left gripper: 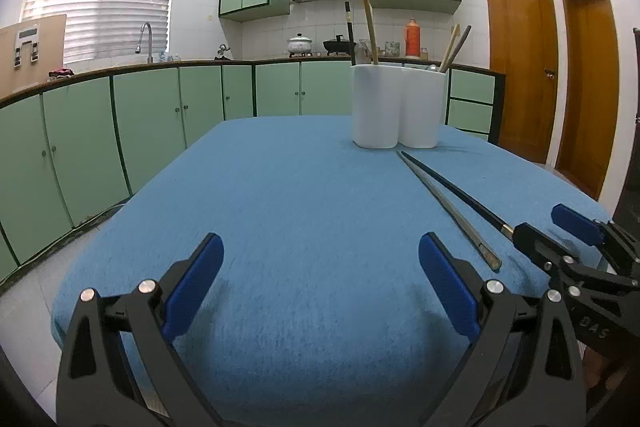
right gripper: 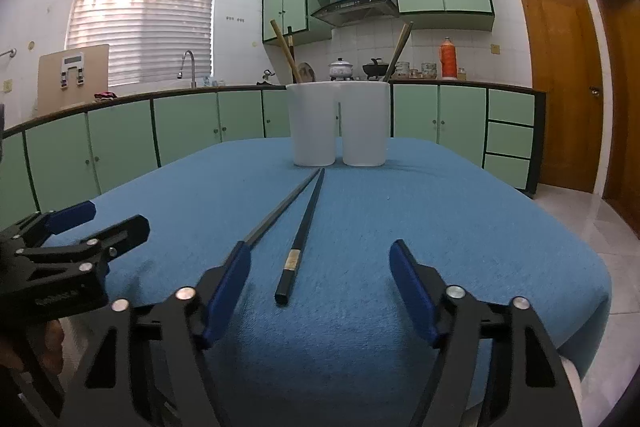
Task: Organize utensils
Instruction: 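Grasp a black gold-banded chopstick with the right tool while the left tool grasps a grey chopstick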
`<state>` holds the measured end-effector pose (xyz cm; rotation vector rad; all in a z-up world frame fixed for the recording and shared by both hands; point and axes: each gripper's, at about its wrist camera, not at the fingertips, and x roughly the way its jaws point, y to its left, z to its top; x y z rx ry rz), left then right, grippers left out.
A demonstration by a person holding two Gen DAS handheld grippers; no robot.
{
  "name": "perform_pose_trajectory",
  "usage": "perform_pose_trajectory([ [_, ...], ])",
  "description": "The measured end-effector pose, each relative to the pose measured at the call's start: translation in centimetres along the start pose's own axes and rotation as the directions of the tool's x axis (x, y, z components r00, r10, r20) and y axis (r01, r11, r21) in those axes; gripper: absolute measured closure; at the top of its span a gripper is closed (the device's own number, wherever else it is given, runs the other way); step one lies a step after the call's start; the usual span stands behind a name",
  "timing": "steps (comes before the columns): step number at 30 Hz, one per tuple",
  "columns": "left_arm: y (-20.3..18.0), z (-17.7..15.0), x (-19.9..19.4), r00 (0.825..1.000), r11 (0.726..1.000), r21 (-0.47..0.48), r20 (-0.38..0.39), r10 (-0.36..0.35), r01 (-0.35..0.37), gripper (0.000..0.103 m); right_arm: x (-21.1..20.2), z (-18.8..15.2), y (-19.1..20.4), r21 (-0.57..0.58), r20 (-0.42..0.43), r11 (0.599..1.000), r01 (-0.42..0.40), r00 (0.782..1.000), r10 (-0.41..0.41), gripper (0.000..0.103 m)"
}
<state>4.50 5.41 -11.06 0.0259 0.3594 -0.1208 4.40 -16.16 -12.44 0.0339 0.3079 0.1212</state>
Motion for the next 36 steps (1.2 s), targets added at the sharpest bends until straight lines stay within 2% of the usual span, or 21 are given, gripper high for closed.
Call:
perform_pose_trajectory([
  [7,0.0,0.1,0.1,1.0,1.0,-0.013,0.004,-0.004,0.004,0.008,1.3,-0.2,0.3,-0.009,-0.01,1.0,0.018,1.0,-0.018,0.062],
  [12,0.2,0.1,0.2,1.0,1.0,-0.015,-0.001,-0.004,0.004,0.008,1.5,-0.4,0.6,-0.023,0.01,0.999,0.032,0.999,-0.032,0.067],
  [16,0.0,0.1,0.4,1.0,1.0,-0.017,-0.005,-0.006,0.006,0.008,1.5,-0.7,1.2,-0.039,0.02,0.999,0.035,0.999,-0.034,0.078],
  [26,0.0,0.0,0.0,1.0,1.0,-0.019,-0.001,-0.009,0.009,0.008,0.9,-1.3,1.8,-0.053,0.038,0.997,0.047,0.998,-0.045,0.089],
  [28,0.1,0.0,-0.1,1.0,1.0,-0.021,-0.001,-0.007,0.007,0.008,0.9,-1.3,1.9,-0.061,0.039,0.997,0.045,0.998,-0.042,0.094],
  [36,0.0,0.2,-0.1,1.0,1.0,-0.026,0.0,-0.012,0.012,0.008,0.7,-1.1,1.4,-0.066,0.041,0.996,0.053,0.998,-0.05,0.096],
])
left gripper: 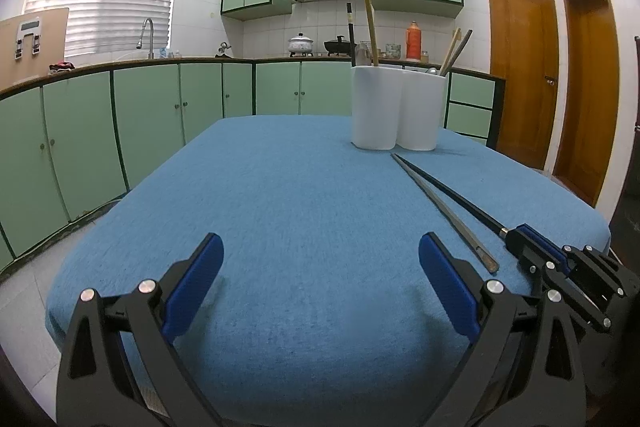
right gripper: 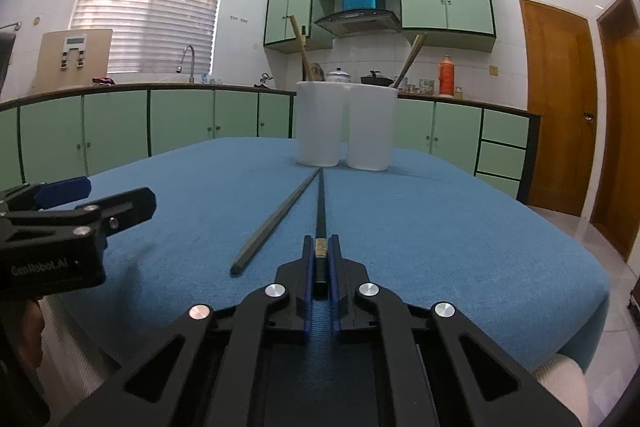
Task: Organize utensils
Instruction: 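Grasp a black gold-banded chopstick with the right tool while the left tool grasps a grey chopstick, then lift both chopsticks and carry them over the white holder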
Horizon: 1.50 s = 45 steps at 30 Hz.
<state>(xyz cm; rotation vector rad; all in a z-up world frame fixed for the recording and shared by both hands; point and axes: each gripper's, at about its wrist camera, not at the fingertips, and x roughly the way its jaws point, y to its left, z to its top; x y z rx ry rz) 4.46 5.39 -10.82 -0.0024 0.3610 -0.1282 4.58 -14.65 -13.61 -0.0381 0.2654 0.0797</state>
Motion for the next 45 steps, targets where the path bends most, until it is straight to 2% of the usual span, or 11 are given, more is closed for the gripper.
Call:
perform_pose_trajectory([
  [7,-1.3,-0.1,0.0,0.999,0.999,0.012,-0.005,-0.033,0.033,0.008,-1.2,0.1,-1.3,0.027,0.004,0.999,0.043,0.999,-0.043,0.096],
  [17,-5.2,-0.5,1.1,0.994,0.994,-0.001,-0.03,-0.11,0.11,0.01,-2.6,0.3,-3.9,0.07,0.01,0.992,0.104,0.994,-0.105,0.096],
  [18,-5.6,-0.5,1.3,0.993,0.994,-0.001,-0.034,-0.112,0.112,0.012,-2.6,0.3,-4.1,0.074,0.009,0.992,0.106,0.994,-0.106,0.096],
  [19,-5.9,-0.6,1.5,0.993,0.994,0.001,-0.041,-0.113,0.114,0.022,-2.6,0.4,-4.3,0.079,0.007,0.991,0.107,0.994,-0.108,0.096],
  [20,-6.2,-0.7,1.9,0.992,0.994,0.003,-0.053,-0.113,0.114,0.028,-2.6,0.4,-4.5,0.082,0.007,0.991,0.108,0.994,-0.109,0.096],
  [23,-7.0,-0.8,2.4,0.994,0.995,0.009,-0.047,-0.096,0.096,0.035,-2.8,0.4,-5.0,0.089,0.011,0.99,0.109,0.994,-0.11,0.096],
  [30,-8.6,-1.2,2.7,0.998,0.998,0.02,-0.031,-0.057,0.058,0.064,-2.8,0.3,-6.1,0.115,0.014,0.987,0.113,0.993,-0.116,0.096],
  [33,-9.3,-1.2,2.7,0.997,0.998,0.021,-0.035,-0.064,0.064,0.083,-3.0,0.2,-6.1,0.121,0.014,0.986,0.113,0.993,-0.116,0.096],
  [34,-9.5,-1.2,2.8,0.997,0.997,0.023,-0.038,-0.067,0.068,0.093,-3.0,0.2,-6.2,0.123,0.016,0.986,0.112,0.993,-0.115,0.096],
  [39,-9.8,-0.9,2.7,0.996,0.998,0.004,-0.059,-0.065,0.066,0.096,-3.4,0.6,-6.5,0.119,0.031,0.986,0.114,0.993,-0.118,0.096],
  [45,-9.9,0.8,1.1,0.998,0.999,0.024,-0.038,-0.046,0.047,0.096,-4.1,1.9,-6.9,0.11,0.063,0.988,0.106,0.992,-0.113,0.096],
])
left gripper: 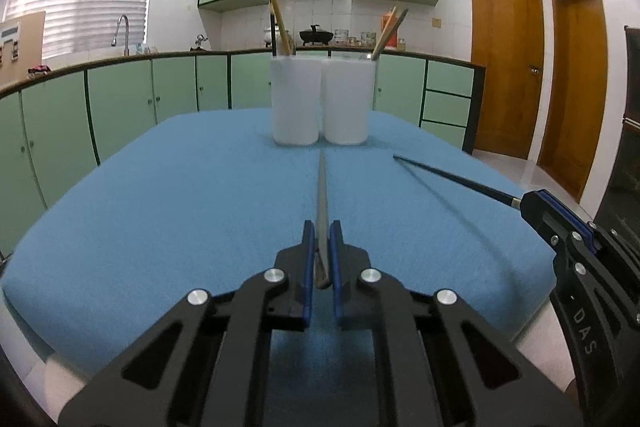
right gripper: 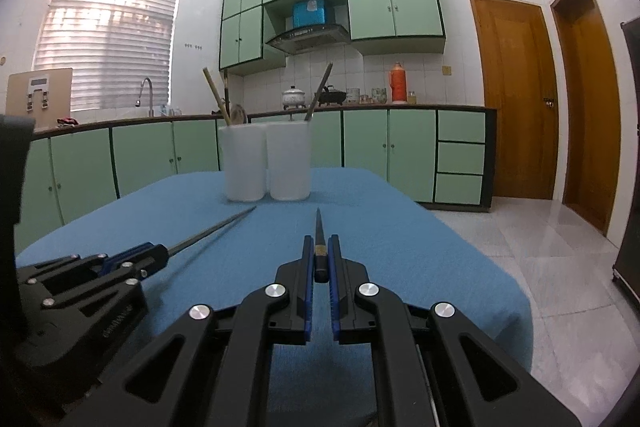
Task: Organize utensils
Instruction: 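Lift both chopsticks and carry them over the white holder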
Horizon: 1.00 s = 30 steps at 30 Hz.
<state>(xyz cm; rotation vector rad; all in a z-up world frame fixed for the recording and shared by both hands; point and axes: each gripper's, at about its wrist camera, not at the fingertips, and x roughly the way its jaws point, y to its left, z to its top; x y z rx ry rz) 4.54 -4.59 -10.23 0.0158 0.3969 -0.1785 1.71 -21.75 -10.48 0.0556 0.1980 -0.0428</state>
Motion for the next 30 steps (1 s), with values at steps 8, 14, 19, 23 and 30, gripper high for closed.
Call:
perform_pose_trajectory([
  [8,0.3,3.6,-2.9,0.997,1.0,0.011,0.076,-0.008,0.007,0.096,-1.0,3.7,-0.4,-0.032,0.08,0.999,-0.026,0.996,0.029,0.096],
  [14,0.7,8.2,-4.4,0.989,0.999,0.032,0.144,-0.026,0.022,0.097,-1.0,8.6,-1.1,-0.036,0.122,0.995,-0.089,0.988,0.093,0.096],
  [19,1.0,11.7,-4.9,0.984,0.998,0.035,0.174,-0.048,0.042,0.097,-0.4,12.5,-1.4,-0.032,0.128,0.989,-0.143,0.981,0.146,0.096],
  [23,1.4,14.1,-5.1,0.982,0.997,0.027,0.171,-0.08,0.076,0.097,0.6,15.3,-1.6,-0.017,0.106,0.979,-0.204,0.973,0.205,0.096],
  [30,3.2,18.3,-4.6,0.981,0.99,0.009,0.131,-0.144,0.144,0.097,2.1,18.8,-1.3,-0.032,0.097,0.97,-0.243,0.965,0.245,0.096],
])
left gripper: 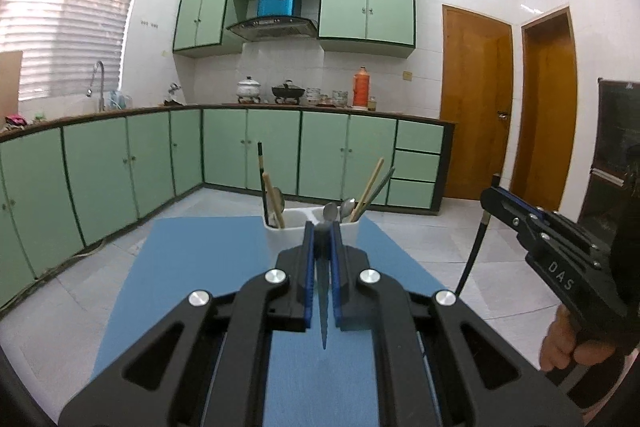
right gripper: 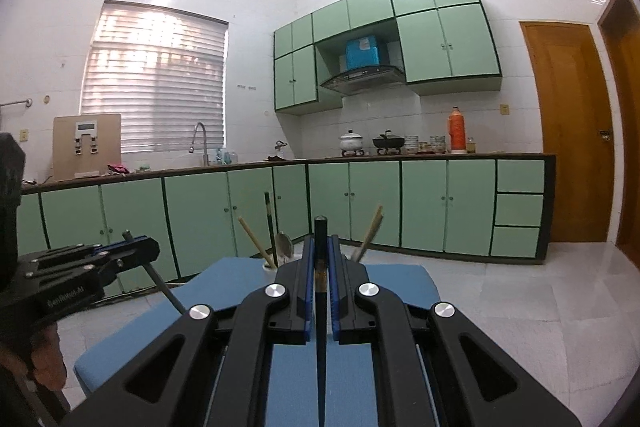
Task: Organize utensils
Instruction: 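Lift both chopsticks and carry them over the white holder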
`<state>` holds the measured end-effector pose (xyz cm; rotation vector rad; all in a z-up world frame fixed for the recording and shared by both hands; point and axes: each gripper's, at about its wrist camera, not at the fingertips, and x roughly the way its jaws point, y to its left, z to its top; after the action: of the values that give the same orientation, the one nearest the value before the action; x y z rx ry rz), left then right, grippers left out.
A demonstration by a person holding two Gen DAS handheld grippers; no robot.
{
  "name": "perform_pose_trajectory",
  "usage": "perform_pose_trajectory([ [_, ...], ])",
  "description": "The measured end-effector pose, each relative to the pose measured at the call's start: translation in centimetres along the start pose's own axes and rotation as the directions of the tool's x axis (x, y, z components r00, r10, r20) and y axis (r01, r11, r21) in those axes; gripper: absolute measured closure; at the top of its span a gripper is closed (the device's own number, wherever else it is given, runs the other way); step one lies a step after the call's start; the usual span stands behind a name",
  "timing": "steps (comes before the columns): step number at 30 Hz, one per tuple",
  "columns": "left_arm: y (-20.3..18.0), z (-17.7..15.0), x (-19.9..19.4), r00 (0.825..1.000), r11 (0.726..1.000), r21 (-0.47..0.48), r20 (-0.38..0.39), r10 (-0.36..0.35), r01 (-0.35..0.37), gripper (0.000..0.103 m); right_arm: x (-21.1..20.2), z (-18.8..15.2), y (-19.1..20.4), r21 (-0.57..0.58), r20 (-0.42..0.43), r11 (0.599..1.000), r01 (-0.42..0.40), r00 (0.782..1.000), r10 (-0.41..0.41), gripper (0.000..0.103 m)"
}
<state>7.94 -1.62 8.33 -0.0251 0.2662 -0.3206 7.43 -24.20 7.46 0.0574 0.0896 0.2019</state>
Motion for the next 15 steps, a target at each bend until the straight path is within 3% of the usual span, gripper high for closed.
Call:
perform_pose_trajectory([
  [8,1.7,3.9,1.7,0.998,0.999,-0.001,-0.059,-0.036,0.036,0.097,2.4,3.5,0.7,-0.04,0.017,0.998,-0.04,0.999,0.04,0.096],
  [15,1.9,8.2,2.9,0.999,0.998,0.066,-0.048,-0.022,0.025,0.097,5.7,7.3,0.7,-0.047,0.048,0.998,-0.051,0.997,0.054,0.096],
])
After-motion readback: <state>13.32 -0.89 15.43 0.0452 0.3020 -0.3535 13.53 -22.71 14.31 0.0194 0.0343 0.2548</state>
